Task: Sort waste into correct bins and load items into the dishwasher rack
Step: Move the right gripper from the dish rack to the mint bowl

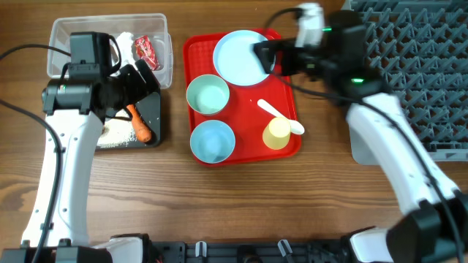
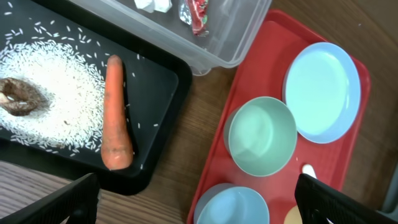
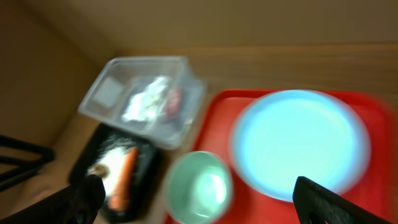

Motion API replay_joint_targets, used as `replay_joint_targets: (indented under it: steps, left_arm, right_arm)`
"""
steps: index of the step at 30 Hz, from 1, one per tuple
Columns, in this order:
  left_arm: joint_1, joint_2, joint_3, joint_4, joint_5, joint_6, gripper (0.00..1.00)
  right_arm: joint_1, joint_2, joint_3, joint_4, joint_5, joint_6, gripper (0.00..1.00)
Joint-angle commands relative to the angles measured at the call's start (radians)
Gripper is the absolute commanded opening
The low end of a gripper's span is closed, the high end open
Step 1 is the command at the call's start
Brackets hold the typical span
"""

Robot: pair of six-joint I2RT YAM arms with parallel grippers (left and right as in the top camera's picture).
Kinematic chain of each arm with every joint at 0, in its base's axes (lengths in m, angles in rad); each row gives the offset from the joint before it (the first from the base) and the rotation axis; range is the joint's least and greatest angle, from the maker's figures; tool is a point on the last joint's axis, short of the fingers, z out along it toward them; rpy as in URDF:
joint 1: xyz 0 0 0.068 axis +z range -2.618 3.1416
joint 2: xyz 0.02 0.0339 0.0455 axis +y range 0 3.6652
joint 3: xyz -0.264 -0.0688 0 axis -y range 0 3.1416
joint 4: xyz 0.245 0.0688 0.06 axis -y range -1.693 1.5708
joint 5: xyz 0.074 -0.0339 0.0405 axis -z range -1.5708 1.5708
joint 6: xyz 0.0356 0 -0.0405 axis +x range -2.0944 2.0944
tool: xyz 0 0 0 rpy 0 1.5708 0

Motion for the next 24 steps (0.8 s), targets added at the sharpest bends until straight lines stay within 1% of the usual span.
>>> replay_joint_targets:
  steps: [1, 5, 8, 10, 12, 15, 21, 24]
  left_arm:
    - [-0.008, 0.006, 0.012, -0.008, 0.026, -0.013, 1.0]
    - [-0.008, 0.006, 0.012, -0.027, -0.003, -0.013, 1.0]
    - [-0.008, 0.006, 0.012, -0.029, -0.037, -0.013, 1.0]
    - [-0.008, 0.006, 0.012, -0.028, -0.047, -0.013, 1.0]
    - [-0.008, 0.007, 0.012, -0.027, -0.046, -0.013, 1.0]
    - [-0.008, 0.007, 0.012, -0.026, -0.046, -0.013, 1.0]
    - [-0.008, 0.008, 0.012, -0.026, -0.047, -0.013, 1.0]
    - [-0.008, 0.008, 0.012, -0.026, -0.047, -0.013, 1.0]
  right_arm:
    - [0.107, 0.176, 0.088, -0.01, 0.047, 0.097, 1.0]
    - [0.132, 0.337, 0.215, -0.094, 0.036, 0.143, 1.0]
    - [0.135, 0.41, 0.258, -0.122, 0.008, 0.151, 1.0]
    - [0.145, 0.436, 0.265, -0.154, 0.048, 0.147, 1.0]
    - [0.165, 0.457, 0.265, -0.207, 0.184, 0.144, 1.0]
    - [0.18, 0.463, 0.265, -0.225, 0.286, 0.173, 1.0]
    - [0.205, 0.495, 0.264, -0.224, 0.283, 0.246, 1.0]
    - [0.21, 0.543, 0.264, -0.215, 0.227, 0.29, 1.0]
